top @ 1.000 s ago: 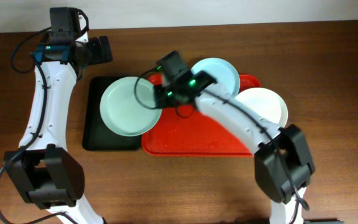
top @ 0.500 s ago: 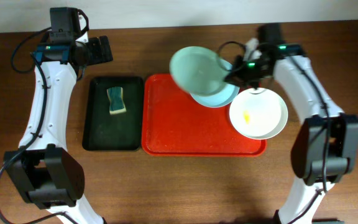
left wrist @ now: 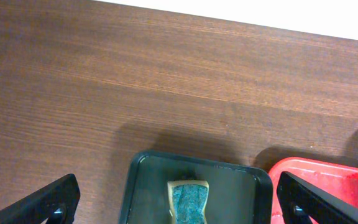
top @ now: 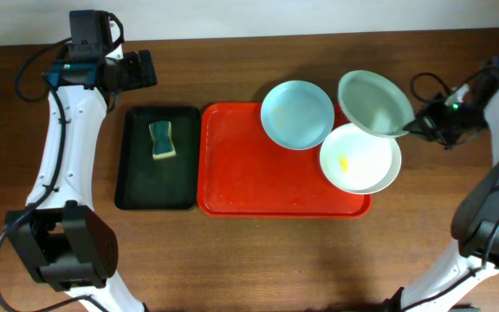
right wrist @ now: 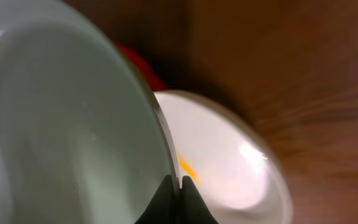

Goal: Clean dirty plates on tray and stack at the side
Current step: 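Swing the pale green plate right to the table's right side, then lower the pale green plate onto the table and open the right gripper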

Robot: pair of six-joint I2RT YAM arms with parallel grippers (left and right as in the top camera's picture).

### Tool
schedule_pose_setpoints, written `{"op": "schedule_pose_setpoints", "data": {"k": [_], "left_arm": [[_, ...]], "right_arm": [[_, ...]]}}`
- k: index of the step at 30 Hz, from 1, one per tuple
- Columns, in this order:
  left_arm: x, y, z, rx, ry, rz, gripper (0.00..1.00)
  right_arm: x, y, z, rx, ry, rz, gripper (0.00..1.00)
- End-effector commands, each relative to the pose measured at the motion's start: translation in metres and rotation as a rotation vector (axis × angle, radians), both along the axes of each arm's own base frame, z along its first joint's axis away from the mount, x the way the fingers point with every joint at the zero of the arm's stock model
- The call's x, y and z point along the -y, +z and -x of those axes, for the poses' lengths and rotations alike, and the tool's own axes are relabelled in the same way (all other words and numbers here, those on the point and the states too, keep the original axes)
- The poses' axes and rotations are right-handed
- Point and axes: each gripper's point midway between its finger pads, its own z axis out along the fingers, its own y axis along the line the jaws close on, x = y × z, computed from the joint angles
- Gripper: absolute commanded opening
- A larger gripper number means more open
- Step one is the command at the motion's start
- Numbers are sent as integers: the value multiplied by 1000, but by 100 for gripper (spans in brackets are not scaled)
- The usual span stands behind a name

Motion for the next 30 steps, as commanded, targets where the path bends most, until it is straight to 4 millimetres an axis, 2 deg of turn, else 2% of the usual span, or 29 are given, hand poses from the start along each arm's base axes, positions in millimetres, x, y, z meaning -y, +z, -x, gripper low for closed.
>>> {"op": "schedule_pose_setpoints", "data": {"k": [1,7,15,20,30], "left_arm": [[1,5,0,9,-10,3,100],[1,5,0,9,-10,3,99],[1,5,0,10,-10,3,99],[1,5,0,10,-10,3,99],[1,5,0,10,-10,3,99]], "right_arm": [[39,8,14,-14,-50,121,4],[87,-1,44,-112,-146,221,4],[120,-1,61,-126,-235,225,4],[152,-8,86,-244,-349,352,4],[171,-9,99,-300,-332,477,4]]}}
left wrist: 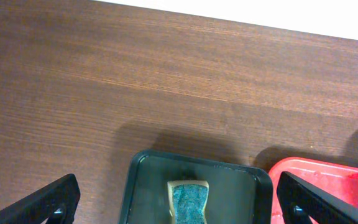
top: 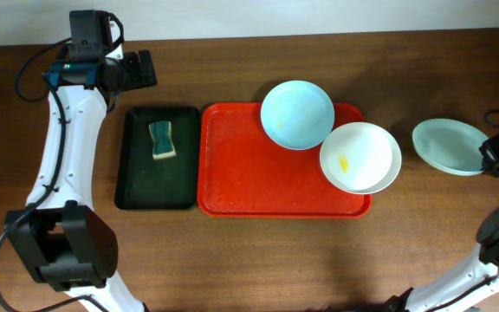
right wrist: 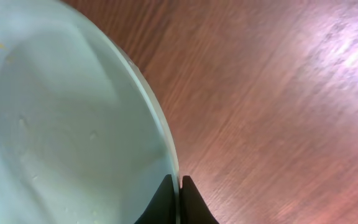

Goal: Clean dirty plates on tray and stack at the side
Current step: 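Lower the pale green plate onto the table and open the right gripper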

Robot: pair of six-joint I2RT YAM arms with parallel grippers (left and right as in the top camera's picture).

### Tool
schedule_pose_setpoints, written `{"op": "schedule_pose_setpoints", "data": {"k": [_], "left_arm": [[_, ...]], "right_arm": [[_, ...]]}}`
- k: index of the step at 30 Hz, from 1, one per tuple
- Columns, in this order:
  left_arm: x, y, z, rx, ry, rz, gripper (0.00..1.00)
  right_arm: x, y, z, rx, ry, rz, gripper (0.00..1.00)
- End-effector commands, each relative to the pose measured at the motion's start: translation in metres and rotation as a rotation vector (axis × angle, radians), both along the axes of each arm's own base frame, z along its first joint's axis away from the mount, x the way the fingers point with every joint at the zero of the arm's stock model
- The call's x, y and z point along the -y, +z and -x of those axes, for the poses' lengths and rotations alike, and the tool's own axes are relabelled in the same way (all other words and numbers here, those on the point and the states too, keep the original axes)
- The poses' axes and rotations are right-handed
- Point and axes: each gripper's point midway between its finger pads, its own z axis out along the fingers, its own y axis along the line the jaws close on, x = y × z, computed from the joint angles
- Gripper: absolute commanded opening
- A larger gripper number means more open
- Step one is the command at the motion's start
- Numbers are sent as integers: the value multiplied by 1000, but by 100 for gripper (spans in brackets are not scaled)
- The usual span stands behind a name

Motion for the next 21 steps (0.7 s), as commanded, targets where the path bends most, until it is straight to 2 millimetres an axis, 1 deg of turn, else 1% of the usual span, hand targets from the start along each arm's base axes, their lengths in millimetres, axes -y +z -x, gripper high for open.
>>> {"op": "schedule_pose_setpoints", "data": {"k": [1,4,6,11,13,15,18,21], "left_arm": [[1,5,0,9,-9,3,99],[1,5,0,9,-10,3,99],[1,5,0,9,-10,3,99],[1,5,0,10,-10,3,99],[1,5,0,9,-10,2,99],[1,5,0,10,-10,3,99],[1,5,0,10,-9,3,99],[1,5,0,9,-9,3,99]], "right_arm": [[11,16,6,-10,44,77,4],[8,11,9,-24,116,70,4],[5,6,11,-30,118,58,4],[-9,-22,12,-45,144,43,5],[-18,-32,6,-28,201,34,6],[-29,-37,-3,7,246,14,9],[-42,-38,-18,53,328,-1,11],[-48,-37,-23,56,348,2,13]]}}
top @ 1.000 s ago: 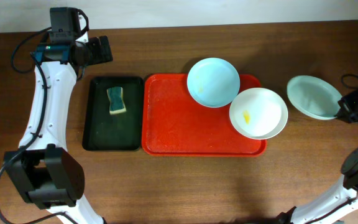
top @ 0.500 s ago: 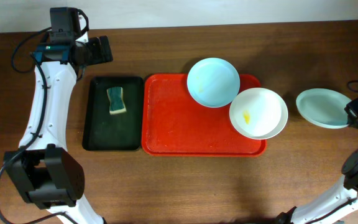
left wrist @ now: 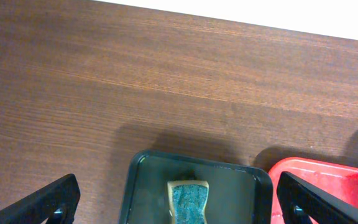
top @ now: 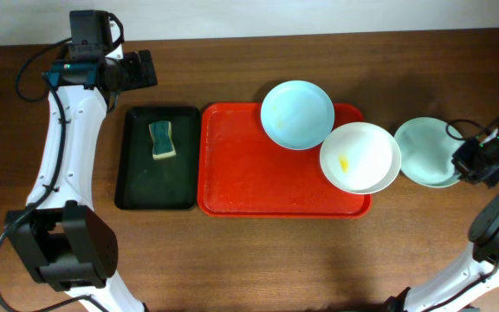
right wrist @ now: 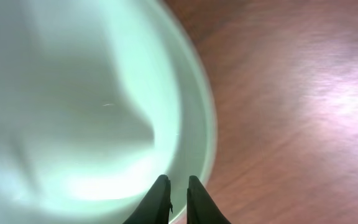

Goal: Clean dirty plates on tray and stack at the side
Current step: 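Lower the pale green plate onto the table and open the right gripper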

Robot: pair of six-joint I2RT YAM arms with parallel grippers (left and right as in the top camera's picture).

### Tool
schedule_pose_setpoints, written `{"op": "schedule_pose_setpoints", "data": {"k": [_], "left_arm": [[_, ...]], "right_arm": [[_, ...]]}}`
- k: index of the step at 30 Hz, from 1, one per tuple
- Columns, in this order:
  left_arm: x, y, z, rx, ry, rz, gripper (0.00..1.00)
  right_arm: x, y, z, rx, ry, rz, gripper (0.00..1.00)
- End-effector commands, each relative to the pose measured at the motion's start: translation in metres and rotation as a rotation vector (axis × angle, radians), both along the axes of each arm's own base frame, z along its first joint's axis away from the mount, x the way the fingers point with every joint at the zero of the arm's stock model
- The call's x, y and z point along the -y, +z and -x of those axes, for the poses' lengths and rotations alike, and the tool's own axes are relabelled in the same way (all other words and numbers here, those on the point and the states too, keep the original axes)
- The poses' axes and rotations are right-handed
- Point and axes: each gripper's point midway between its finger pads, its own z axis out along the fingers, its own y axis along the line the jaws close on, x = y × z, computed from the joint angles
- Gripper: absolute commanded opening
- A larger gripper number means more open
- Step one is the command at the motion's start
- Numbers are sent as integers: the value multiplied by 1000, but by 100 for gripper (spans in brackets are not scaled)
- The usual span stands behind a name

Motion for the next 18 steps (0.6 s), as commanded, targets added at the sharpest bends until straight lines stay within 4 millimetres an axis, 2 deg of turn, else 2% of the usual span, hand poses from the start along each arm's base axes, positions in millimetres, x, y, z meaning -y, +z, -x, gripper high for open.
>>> {"op": "schedule_pose_setpoints", "data": {"k": [1,2,4,10,11,14,17,18], "left_arm": [[1,5,0,9,-10,3,99],[1,5,0,10,-10,3,99],[1,5,0,9,-9,3,99],[1,5,0,10,-10,3,99],[1,5,0,9,-10,4,99],[1,5,0,10,-10,3,99],[1,5,0,10,-10,4,99],[1,5,0,9,-10,3,99]], "right_arm": [[-10,11,-9,40,53,-3,14],[-11,11,-9,40,55,-3,16],[-11,11,-9,39,62,-7,27],[-42,34,-34,193,261,-150,49],[-42,33,-34,194,274,-147,49],[-32,31,-29,156,272,-96,52],[-7,26,-14,44,262,37,64],[0,25,-9,10,258,76,64]]}}
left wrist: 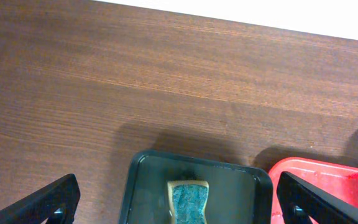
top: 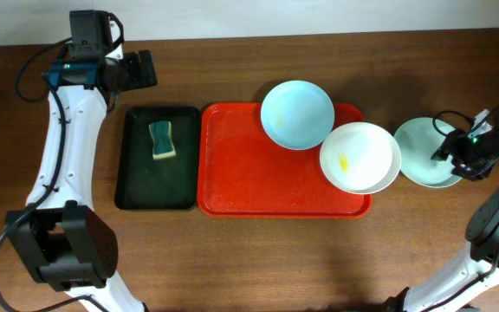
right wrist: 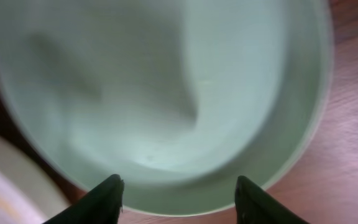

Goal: Clean dirty plates on tray and stack at the side
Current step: 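Lower the pale green plate onto the table and open the right gripper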

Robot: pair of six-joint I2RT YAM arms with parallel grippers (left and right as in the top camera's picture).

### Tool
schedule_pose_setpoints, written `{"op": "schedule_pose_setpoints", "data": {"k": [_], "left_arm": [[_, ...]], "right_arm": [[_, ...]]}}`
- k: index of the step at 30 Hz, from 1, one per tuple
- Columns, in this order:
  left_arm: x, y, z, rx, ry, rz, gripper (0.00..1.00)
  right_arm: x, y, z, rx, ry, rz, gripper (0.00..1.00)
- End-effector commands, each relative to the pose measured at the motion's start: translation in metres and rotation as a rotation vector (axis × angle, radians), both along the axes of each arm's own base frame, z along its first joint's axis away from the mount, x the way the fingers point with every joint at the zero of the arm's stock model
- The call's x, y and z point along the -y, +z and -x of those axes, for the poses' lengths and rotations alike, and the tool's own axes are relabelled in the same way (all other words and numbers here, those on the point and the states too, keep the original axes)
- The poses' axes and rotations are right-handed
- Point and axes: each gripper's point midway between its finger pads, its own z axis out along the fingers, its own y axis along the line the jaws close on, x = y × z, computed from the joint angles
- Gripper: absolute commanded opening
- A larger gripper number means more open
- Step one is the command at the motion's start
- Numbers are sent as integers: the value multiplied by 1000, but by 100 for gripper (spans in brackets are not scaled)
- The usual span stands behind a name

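A pale green plate (top: 424, 152) lies on the wood to the right of the red tray (top: 258, 186); in the right wrist view the green plate (right wrist: 160, 93) fills the frame. My right gripper (top: 451, 156) is open over its right rim, fingertips (right wrist: 107, 196) wide apart, holding nothing. A light blue plate (top: 296, 113) and a white plate (top: 359, 157) with a yellow smear rest at the tray's right end. My left gripper (left wrist: 178, 202) stands open above the far end of the black tray (top: 157, 178), over the sponge (left wrist: 189, 198).
The black tray with the green-and-yellow sponge (top: 162, 140) sits left of the red tray. The table's far edge (left wrist: 229, 25) meets a white wall. My right arm and its cable (top: 492, 121) lie at the table's right edge.
My right gripper's fingers were nearly together at the green plate's rim; now they stand wide apart above it. The plate rests where it was. The left arm is unchanged.
My right gripper held the green plate tilted over the tray's far right corner. Then it held it over the wood far to the right. Then the plate lay beside the white plate, fingers barely parted. Now it lies free with the gripper open.
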Motion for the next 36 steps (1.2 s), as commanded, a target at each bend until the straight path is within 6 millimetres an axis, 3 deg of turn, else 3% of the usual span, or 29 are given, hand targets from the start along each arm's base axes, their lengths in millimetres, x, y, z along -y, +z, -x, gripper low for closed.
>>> {"op": "schedule_pose_setpoints", "data": {"k": [1,11,14,17,22,24,32,36], "left_arm": [[1,5,0,10,-10,3,99],[1,5,0,10,-10,3,99],[1,5,0,10,-10,3,99],[1,5,0,10,-10,3,99],[1,5,0,10,-10,3,99],[1,5,0,10,-10,3,99],[1,5,0,10,-10,3,99],[1,5,0,10,-10,3,99]], "right_arm": [[32,13,10,-64,1,199,64],[68,16,10,-33,-119,286,63],[74,16,9,-19,-131,294,51],[74,11,8,-20,-131,291,40],[66,-3,-2,4,-121,223,37],[64,-7,-2,2,-119,207,27],[62,-23,1,-33,-116,186,28],[61,-31,2,-47,-115,179,23]]}}
